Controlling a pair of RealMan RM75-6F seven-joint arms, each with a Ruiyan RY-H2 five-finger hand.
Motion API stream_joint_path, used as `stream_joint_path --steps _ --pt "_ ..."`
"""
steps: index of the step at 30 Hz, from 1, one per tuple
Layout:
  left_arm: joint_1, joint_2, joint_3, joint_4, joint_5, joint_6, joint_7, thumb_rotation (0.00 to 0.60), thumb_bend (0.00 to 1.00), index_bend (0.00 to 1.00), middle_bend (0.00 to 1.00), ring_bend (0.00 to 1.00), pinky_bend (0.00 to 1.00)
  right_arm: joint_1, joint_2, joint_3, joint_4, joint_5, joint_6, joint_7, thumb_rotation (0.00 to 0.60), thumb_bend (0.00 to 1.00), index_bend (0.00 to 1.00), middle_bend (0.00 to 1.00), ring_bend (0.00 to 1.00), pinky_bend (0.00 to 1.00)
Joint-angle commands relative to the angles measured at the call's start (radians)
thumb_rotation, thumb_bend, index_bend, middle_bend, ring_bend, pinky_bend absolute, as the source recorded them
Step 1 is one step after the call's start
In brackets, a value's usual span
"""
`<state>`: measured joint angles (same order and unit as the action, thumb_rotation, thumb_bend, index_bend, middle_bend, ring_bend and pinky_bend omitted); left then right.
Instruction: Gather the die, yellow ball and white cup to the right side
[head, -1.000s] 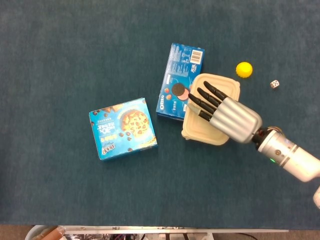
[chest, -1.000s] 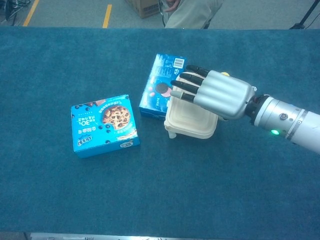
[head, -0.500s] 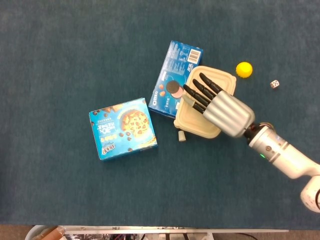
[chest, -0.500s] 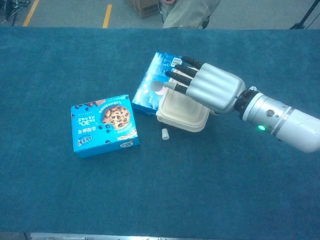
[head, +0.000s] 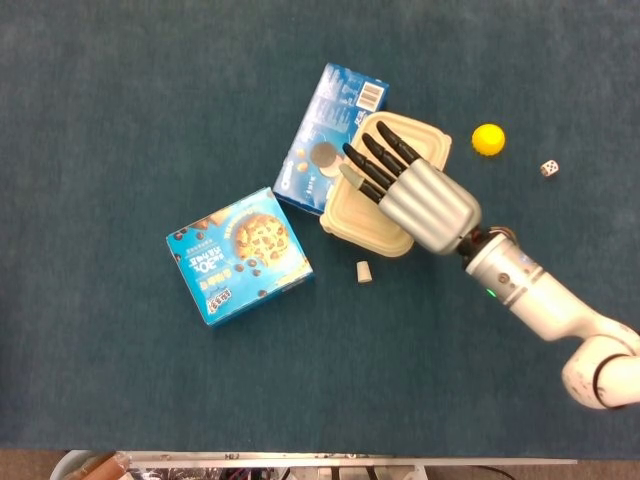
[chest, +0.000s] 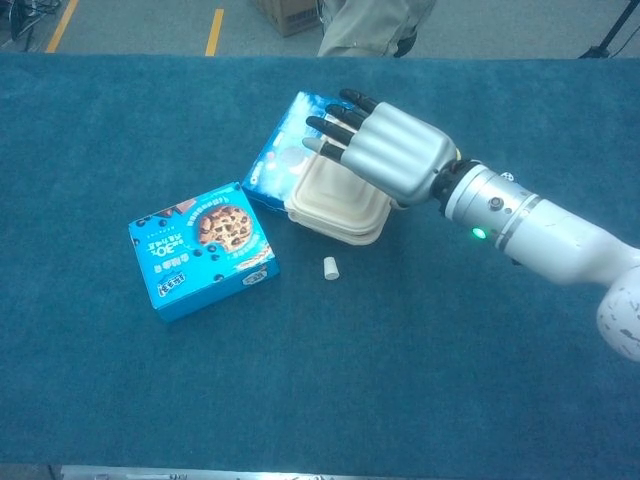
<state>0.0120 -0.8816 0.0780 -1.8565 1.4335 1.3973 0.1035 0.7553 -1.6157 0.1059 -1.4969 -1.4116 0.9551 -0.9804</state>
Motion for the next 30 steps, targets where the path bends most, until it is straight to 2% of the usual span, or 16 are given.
stream_joint_path --steps 1,14,19,22,30 --pt "0.001 0.001 0.001 -0.001 0.001 0.002 -0.001 0.498 0.29 0.33 0.38 0.33 0.18 0.015 -0.022 0.012 0.015 0.022 -0.009 -0.020 0.600 0.00 0.00 0.00 0.00 0.03" --pt "0.010 0.009 0.003 0.001 0.008 0.014 -0.010 0.500 0.29 0.33 0.38 0.33 0.18 0.073 -0.110 0.060 0.068 0.110 -0.001 -0.101 0.600 0.00 0.00 0.00 0.00 0.03" --pt "0.012 0.012 0.003 0.000 0.012 0.019 -0.010 0.497 0.29 0.33 0.38 0.33 0.18 0.090 -0.116 0.072 0.050 0.150 -0.005 -0.118 0.600 0.00 0.00 0.00 0.00 0.03" --pt "0.012 0.016 0.004 -0.002 0.014 0.020 -0.010 0.498 0.29 0.33 0.38 0.33 0.18 0.094 -0.086 0.066 0.005 0.172 -0.017 -0.117 0.600 0.00 0.00 0.00 0.00 0.03" --pt "0.004 0.019 0.003 -0.007 0.019 0.009 -0.001 0.501 0.29 0.33 0.38 0.33 0.18 0.083 0.079 0.026 -0.196 0.201 -0.055 -0.046 0.600 0.00 0.00 0.00 0.00 0.03"
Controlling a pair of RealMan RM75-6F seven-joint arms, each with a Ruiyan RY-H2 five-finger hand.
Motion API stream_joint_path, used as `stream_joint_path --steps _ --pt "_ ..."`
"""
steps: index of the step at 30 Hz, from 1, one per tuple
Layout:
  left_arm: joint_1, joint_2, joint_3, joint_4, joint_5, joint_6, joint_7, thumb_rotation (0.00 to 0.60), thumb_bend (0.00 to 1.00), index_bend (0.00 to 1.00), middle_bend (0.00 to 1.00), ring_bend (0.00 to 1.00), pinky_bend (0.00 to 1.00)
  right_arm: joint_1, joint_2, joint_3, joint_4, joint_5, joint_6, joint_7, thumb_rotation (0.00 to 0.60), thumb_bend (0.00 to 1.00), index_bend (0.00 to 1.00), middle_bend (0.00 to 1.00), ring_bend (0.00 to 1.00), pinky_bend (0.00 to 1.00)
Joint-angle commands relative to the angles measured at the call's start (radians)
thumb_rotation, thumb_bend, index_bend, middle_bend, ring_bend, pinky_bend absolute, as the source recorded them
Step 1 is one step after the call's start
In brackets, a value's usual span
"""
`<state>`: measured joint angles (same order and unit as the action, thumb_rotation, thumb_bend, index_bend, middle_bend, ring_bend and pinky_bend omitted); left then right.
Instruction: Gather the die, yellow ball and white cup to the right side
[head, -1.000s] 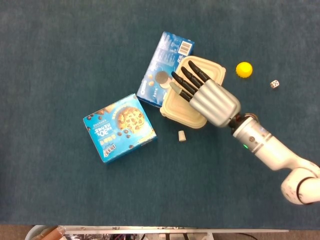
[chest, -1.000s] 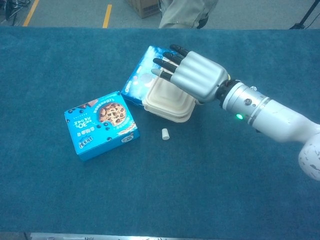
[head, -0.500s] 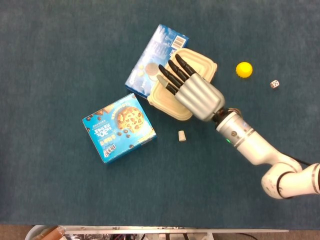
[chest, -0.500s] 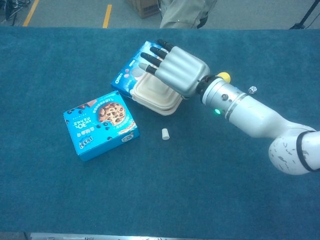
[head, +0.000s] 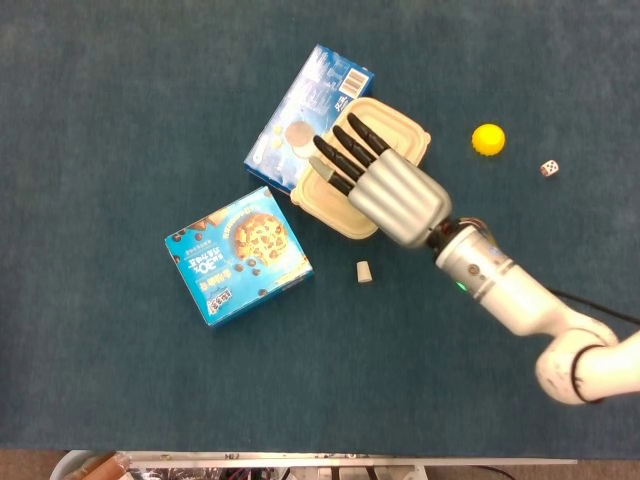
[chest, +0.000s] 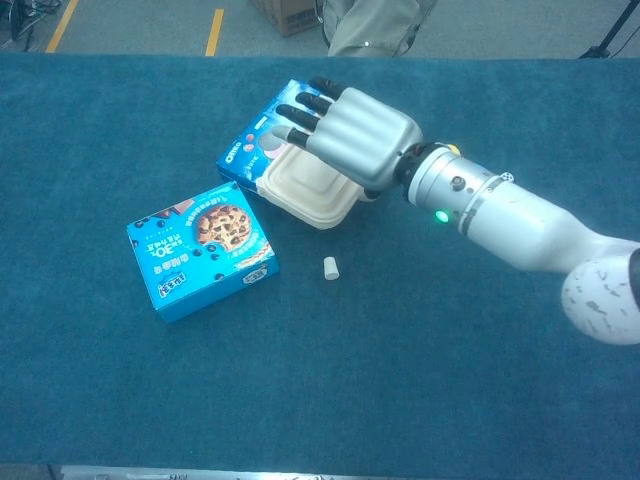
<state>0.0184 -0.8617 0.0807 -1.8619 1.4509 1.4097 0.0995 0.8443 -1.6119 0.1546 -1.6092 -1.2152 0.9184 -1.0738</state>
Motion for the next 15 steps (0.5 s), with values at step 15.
stream_joint_path --steps 15 --pt "-0.006 -0.001 0.003 -0.016 0.008 -0.009 0.016 0.500 0.29 0.33 0.38 0.33 0.18 0.009 0.235 -0.145 -0.182 -0.305 -0.114 0.444 0.600 0.00 0.36 0.21 0.08 0.21"
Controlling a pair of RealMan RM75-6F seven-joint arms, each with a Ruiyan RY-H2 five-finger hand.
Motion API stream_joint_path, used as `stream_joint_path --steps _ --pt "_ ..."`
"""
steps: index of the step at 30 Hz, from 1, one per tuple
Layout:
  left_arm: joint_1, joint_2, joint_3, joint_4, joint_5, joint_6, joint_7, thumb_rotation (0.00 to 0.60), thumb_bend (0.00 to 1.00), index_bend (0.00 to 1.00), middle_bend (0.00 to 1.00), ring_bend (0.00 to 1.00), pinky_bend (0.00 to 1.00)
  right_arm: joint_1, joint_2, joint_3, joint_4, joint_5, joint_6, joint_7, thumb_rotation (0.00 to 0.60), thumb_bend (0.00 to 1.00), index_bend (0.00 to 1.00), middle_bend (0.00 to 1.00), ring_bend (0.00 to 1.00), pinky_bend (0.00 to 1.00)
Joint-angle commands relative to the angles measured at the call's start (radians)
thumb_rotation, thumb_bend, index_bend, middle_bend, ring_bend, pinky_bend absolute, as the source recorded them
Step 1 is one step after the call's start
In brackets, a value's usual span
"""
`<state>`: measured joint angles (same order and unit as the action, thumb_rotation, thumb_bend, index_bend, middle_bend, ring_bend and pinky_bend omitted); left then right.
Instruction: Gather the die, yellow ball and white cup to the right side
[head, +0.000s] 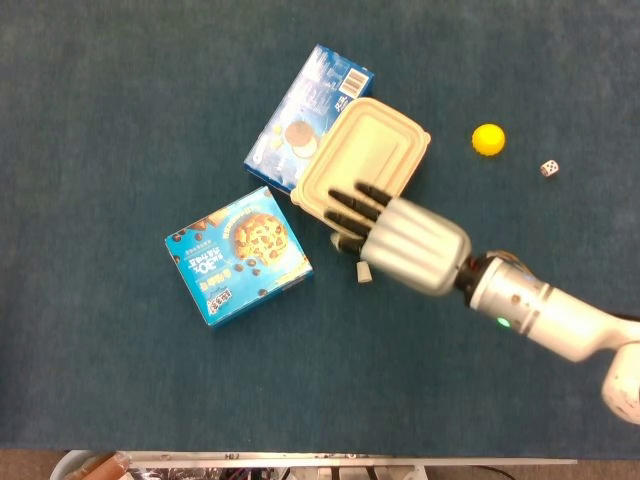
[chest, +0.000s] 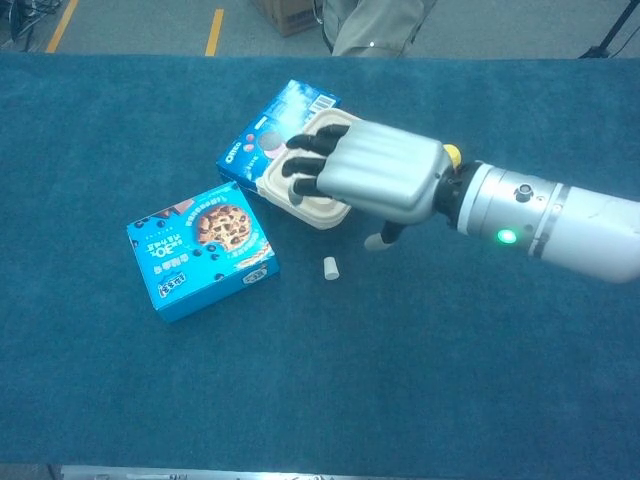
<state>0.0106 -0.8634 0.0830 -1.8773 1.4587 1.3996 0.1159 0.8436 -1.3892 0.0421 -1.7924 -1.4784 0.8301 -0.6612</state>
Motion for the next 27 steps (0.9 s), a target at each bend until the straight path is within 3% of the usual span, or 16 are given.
stream_joint_path --steps 1,6,14,20,27 --pt "0.003 0.002 0.002 -0.001 0.000 0.003 -0.002 0.499 0.29 0.33 0.38 0.33 0.18 0.012 0.005 -0.040 0.010 -0.053 -0.031 0.027 0.600 0.00 0.38 0.21 0.08 0.21" --pt "0.010 0.006 0.006 -0.001 0.002 0.011 -0.008 0.500 0.29 0.33 0.38 0.33 0.18 0.018 -0.039 -0.055 0.054 -0.068 -0.044 -0.040 0.600 0.00 0.44 0.21 0.08 0.18" --pt "0.015 0.012 0.009 0.003 0.004 0.014 -0.020 0.500 0.29 0.33 0.38 0.33 0.18 0.023 -0.111 -0.051 0.121 -0.106 -0.023 -0.174 0.600 0.00 0.45 0.16 0.05 0.11" --pt "0.019 0.015 0.011 0.006 0.005 0.018 -0.030 0.499 0.29 0.33 0.38 0.33 0.18 0.025 -0.112 -0.066 0.111 -0.084 -0.057 -0.163 0.600 0.00 0.45 0.16 0.04 0.10" --pt "0.015 0.014 0.011 0.005 0.009 0.009 -0.027 0.501 0.29 0.33 0.38 0.33 0.18 0.025 -0.088 -0.093 0.088 -0.098 -0.074 -0.075 0.600 0.01 0.45 0.23 0.13 0.27"
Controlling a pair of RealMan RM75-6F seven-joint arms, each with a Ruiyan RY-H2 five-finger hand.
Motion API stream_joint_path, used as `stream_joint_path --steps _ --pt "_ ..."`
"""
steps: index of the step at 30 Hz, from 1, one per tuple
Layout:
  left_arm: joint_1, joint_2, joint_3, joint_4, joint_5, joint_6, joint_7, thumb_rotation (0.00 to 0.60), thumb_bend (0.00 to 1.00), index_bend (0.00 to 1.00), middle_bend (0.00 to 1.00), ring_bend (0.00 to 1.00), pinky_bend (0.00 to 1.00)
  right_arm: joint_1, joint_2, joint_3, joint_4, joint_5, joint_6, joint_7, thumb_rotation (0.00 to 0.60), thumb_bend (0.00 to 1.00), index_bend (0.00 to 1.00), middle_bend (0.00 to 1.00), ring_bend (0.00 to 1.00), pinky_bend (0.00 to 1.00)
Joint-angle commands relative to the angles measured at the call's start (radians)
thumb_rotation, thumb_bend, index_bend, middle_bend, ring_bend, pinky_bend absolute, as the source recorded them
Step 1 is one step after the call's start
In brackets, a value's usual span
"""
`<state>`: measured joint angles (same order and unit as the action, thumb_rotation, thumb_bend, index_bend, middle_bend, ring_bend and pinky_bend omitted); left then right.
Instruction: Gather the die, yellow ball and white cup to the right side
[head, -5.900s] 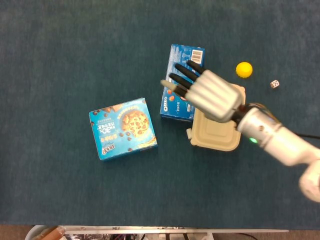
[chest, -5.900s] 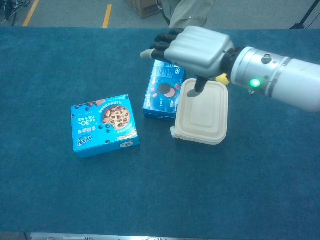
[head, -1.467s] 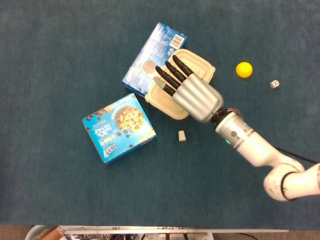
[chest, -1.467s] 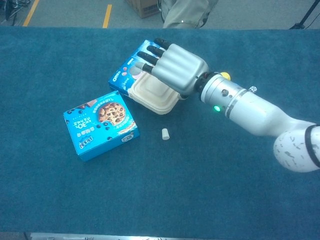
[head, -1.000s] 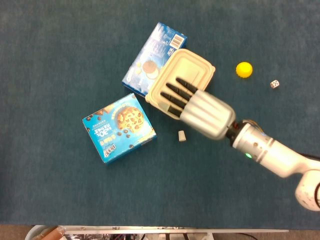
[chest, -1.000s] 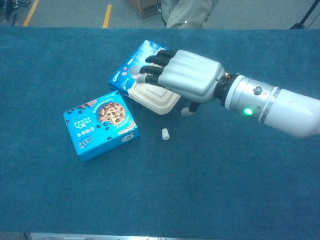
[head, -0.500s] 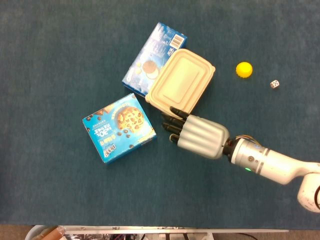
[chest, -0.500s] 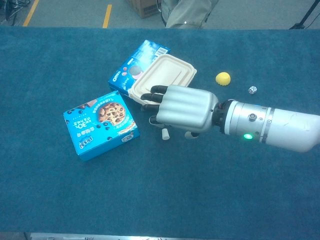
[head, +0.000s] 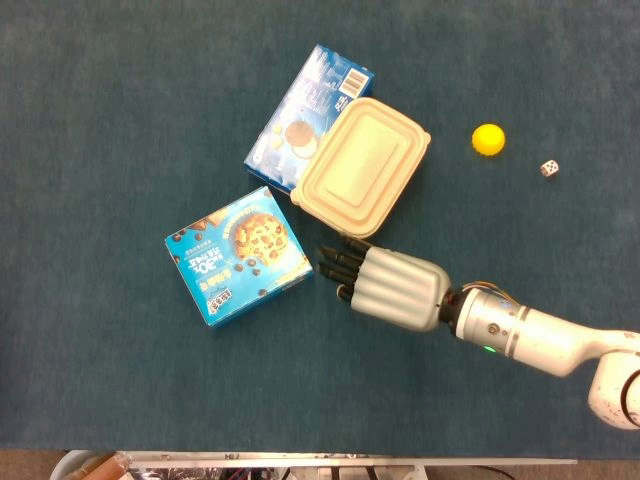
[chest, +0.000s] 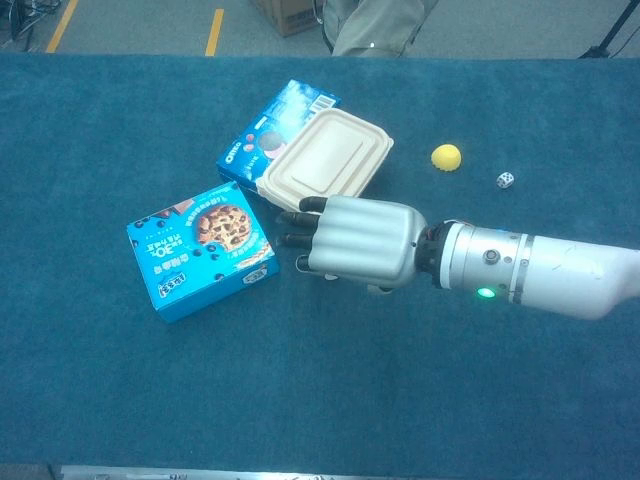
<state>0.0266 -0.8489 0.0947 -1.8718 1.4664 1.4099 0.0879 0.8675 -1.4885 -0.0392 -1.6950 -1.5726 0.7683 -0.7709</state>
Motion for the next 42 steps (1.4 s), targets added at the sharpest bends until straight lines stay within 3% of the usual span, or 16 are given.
stream_joint_path --steps 1,8,33,42 --pt "-0.002 -0.001 -0.001 -0.001 0.002 -0.002 0.002 0.501 0.29 0.33 0.38 0.33 0.18 0.002 0.013 -0.014 -0.009 -0.002 -0.017 0.044 0.600 0.01 0.45 0.24 0.14 0.28" --pt "-0.003 0.000 0.000 -0.006 0.003 -0.004 0.006 0.499 0.29 0.33 0.38 0.33 0.18 0.010 0.018 -0.019 0.002 0.031 -0.058 0.097 0.600 0.09 0.45 0.28 0.18 0.33" --pt "0.000 0.000 0.001 -0.006 -0.004 -0.005 0.009 0.501 0.29 0.33 0.38 0.33 0.18 0.017 -0.015 -0.027 0.071 0.091 -0.094 0.124 0.600 0.09 0.44 0.31 0.21 0.33" --pt "0.000 -0.001 0.000 0.003 -0.010 -0.008 0.001 0.498 0.29 0.33 0.38 0.33 0.18 -0.027 0.156 -0.066 -0.049 0.044 -0.002 0.127 0.600 0.11 0.43 0.34 0.27 0.38"
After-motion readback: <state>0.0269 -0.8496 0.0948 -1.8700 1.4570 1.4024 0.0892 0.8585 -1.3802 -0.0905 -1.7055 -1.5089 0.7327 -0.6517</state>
